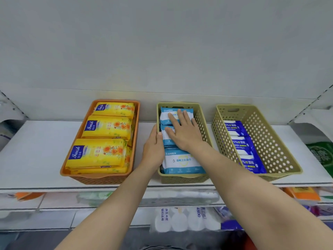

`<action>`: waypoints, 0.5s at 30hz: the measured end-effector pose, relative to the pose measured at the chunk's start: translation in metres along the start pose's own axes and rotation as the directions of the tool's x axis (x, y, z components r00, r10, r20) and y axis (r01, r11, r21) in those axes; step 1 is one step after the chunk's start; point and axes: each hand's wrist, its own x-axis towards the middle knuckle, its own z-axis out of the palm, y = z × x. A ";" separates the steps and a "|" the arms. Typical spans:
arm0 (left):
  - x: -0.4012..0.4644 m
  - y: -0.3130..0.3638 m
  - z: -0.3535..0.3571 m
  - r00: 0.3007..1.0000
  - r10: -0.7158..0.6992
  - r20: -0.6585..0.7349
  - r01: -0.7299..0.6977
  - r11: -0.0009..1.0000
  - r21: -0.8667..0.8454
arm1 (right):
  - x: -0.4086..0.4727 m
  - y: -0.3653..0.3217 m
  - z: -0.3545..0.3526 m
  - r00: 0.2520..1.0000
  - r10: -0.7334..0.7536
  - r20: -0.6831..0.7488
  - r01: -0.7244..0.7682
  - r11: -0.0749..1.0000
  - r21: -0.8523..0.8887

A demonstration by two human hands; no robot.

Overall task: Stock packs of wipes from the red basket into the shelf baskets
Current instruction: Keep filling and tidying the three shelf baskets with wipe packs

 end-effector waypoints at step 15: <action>0.001 0.000 -0.001 0.998 0.051 -0.025 -0.048 0.992 0.118 | -0.058 -0.016 0.006 1.000 0.000 -0.013 0.000 1.000 -0.019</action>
